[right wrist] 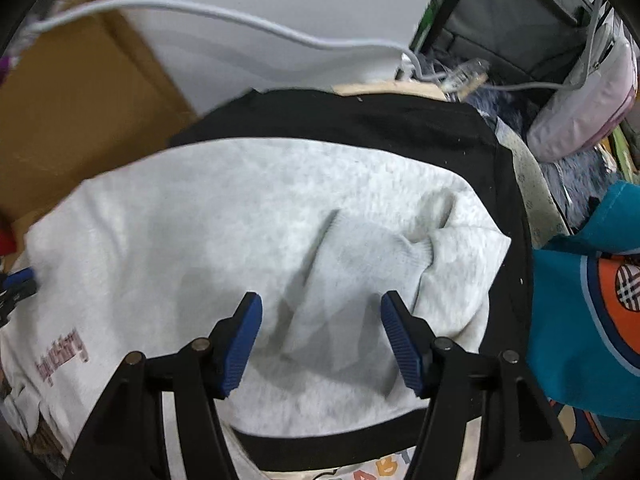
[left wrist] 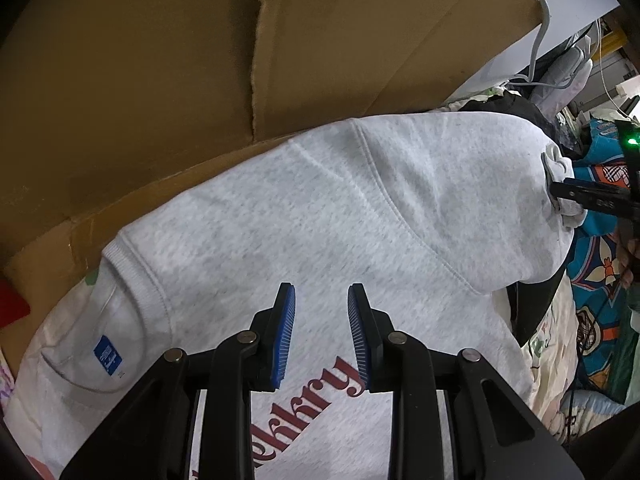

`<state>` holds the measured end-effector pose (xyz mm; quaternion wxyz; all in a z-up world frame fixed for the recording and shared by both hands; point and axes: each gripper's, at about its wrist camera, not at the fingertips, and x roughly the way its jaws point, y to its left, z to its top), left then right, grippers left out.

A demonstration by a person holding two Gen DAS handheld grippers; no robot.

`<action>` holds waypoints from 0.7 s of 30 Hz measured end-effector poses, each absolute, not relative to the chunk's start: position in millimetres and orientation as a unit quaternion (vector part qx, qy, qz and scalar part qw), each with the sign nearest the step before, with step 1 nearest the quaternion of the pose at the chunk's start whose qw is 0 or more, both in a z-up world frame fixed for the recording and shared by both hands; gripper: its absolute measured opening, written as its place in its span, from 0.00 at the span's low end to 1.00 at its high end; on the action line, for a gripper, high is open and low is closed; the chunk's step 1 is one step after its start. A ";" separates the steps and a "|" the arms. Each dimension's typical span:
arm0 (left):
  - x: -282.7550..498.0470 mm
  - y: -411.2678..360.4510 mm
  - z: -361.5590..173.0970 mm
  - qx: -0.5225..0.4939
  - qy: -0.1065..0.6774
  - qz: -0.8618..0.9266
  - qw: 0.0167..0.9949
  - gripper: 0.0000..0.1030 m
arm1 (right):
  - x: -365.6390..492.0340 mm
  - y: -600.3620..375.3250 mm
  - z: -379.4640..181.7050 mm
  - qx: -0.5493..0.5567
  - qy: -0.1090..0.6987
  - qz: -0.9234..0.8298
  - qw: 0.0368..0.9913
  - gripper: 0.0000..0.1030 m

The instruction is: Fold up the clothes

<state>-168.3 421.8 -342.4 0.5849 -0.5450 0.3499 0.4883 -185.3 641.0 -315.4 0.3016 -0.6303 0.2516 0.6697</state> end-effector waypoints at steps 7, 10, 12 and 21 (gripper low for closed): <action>-173.0 418.7 -342.6 -0.548 0.345 0.489 0.584 0.26 | -171.3 657.5 -330.8 -0.660 0.260 0.629 0.319 0.47; -171.7 420.9 -344.5 -0.551 0.344 0.486 0.585 0.26 | -158.6 665.4 -328.1 -0.667 0.268 0.618 0.319 0.36; -168.8 424.0 -345.2 -0.552 0.344 0.483 0.586 0.26 | -151.7 670.0 -321.2 -0.669 0.264 0.616 0.320 0.16; -135.4 450.0 -346.5 -0.548 0.343 0.461 0.607 0.26 | -126.3 690.9 -279.1 -0.671 0.225 0.623 0.333 0.03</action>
